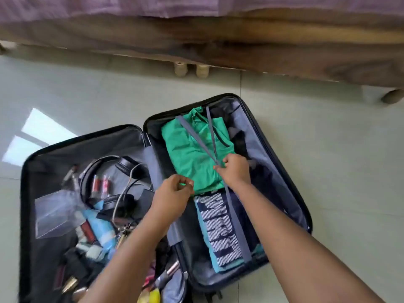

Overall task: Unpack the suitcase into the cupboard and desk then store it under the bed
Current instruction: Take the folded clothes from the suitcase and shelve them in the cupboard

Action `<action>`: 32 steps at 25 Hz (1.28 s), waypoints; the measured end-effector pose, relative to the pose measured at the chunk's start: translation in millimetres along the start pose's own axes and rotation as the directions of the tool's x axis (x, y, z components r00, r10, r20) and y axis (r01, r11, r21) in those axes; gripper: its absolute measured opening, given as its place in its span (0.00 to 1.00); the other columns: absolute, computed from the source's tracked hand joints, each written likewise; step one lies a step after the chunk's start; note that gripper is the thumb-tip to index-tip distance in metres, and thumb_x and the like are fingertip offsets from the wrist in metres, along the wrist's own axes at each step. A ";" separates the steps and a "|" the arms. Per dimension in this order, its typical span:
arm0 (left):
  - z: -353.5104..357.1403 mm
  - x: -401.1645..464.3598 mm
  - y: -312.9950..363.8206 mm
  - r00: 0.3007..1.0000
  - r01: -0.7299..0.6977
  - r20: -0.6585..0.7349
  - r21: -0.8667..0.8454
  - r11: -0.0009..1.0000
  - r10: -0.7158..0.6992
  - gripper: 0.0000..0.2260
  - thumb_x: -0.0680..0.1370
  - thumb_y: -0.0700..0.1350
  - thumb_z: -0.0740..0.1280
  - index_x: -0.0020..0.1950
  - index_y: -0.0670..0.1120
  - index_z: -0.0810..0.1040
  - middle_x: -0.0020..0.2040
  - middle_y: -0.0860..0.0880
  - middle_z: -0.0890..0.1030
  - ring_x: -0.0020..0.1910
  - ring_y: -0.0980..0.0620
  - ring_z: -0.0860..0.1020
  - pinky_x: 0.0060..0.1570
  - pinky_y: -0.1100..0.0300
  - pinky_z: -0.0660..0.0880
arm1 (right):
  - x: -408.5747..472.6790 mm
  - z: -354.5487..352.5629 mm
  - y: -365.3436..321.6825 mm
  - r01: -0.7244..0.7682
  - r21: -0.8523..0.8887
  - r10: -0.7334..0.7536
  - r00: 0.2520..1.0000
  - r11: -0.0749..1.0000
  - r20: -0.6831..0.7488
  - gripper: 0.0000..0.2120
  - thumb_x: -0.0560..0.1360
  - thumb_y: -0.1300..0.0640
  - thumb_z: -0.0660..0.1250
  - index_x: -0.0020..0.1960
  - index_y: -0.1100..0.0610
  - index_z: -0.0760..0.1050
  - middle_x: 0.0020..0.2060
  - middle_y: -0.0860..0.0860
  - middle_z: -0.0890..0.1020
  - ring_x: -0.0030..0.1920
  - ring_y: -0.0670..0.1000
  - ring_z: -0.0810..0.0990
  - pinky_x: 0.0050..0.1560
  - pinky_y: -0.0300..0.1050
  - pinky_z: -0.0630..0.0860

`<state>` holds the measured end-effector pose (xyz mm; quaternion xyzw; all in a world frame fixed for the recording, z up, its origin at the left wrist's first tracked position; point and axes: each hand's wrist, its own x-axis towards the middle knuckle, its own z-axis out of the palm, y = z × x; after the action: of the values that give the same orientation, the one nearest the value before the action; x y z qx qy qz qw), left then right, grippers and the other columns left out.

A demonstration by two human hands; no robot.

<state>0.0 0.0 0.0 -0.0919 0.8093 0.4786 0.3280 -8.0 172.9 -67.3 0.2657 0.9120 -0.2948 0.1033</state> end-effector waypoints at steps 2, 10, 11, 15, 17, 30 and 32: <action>8.6 33.2 4.0 0.998 -0.055 0.025 0.088 0.995 0.053 0.07 0.77 0.44 0.66 0.38 0.49 0.75 0.44 0.41 0.82 0.40 0.44 0.77 0.47 0.48 0.78 | 12.0 18.7 5.1 -0.008 -0.104 0.010 1.000 0.995 0.025 0.11 0.73 0.56 0.69 0.49 0.64 0.77 0.48 0.60 0.80 0.51 0.61 0.78 0.46 0.50 0.74; 26.8 104.0 -10.5 0.997 0.070 -0.028 0.014 0.997 -0.069 0.07 0.77 0.39 0.63 0.40 0.45 0.76 0.42 0.45 0.80 0.33 0.52 0.72 0.20 0.69 0.65 | 33.0 16.8 18.8 -0.288 0.426 0.101 0.907 0.858 0.410 0.06 0.78 0.65 0.62 0.45 0.65 0.76 0.33 0.55 0.75 0.30 0.48 0.72 0.30 0.38 0.69; 30.4 108.9 -11.0 0.996 0.075 -0.051 -0.037 0.996 -0.077 0.07 0.78 0.40 0.63 0.40 0.44 0.76 0.41 0.45 0.80 0.33 0.53 0.73 0.22 0.69 0.67 | 29.6 14.5 16.3 -0.357 0.504 0.088 0.872 0.786 0.481 0.06 0.79 0.66 0.59 0.46 0.64 0.74 0.33 0.56 0.75 0.29 0.49 0.72 0.30 0.38 0.70; 55.7 138.2 -3.2 0.993 0.117 0.030 -0.237 0.964 -0.114 0.11 0.78 0.48 0.65 0.41 0.41 0.74 0.37 0.46 0.78 0.33 0.52 0.74 0.32 0.62 0.69 | 33.8 31.1 20.1 -0.290 0.377 0.120 0.902 0.880 0.415 0.08 0.78 0.64 0.60 0.40 0.58 0.72 0.40 0.60 0.81 0.34 0.55 0.78 0.31 0.44 0.73; 73.1 148.4 2.0 0.990 0.142 0.068 -0.342 0.929 -0.127 0.10 0.77 0.46 0.67 0.40 0.41 0.73 0.36 0.45 0.79 0.32 0.51 0.75 0.31 0.61 0.70 | 34.4 39.1 19.4 -0.208 0.214 0.144 0.950 0.955 0.277 0.06 0.75 0.62 0.63 0.49 0.60 0.78 0.51 0.61 0.82 0.50 0.60 0.80 0.43 0.46 0.74; 59.8 154.5 33.1 0.963 -0.005 -0.196 -0.703 0.711 -0.187 0.08 0.81 0.43 0.61 0.53 0.39 0.73 0.46 0.44 0.81 0.34 0.55 0.77 0.27 0.64 0.72 | -50.4 -3.7 74.9 -0.335 0.242 0.228 0.895 0.911 0.383 0.14 0.81 0.54 0.57 0.39 0.57 0.73 0.27 0.50 0.75 0.22 0.46 0.69 0.19 0.34 0.64; 69.7 144.3 16.5 0.924 0.011 -0.277 -0.673 0.739 -0.265 0.12 0.81 0.47 0.59 0.56 0.40 0.75 0.51 0.45 0.81 0.41 0.51 0.78 0.35 0.60 0.73 | -64.1 -2.6 86.8 -0.387 0.206 0.277 0.866 0.899 0.417 0.15 0.81 0.54 0.57 0.37 0.57 0.72 0.27 0.52 0.76 0.23 0.49 0.70 0.22 0.37 0.66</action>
<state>-87.6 90.7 -100.3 -0.3472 0.6238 0.6822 0.1579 92.9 206.7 -84.9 0.3704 0.7630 -0.4451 0.2873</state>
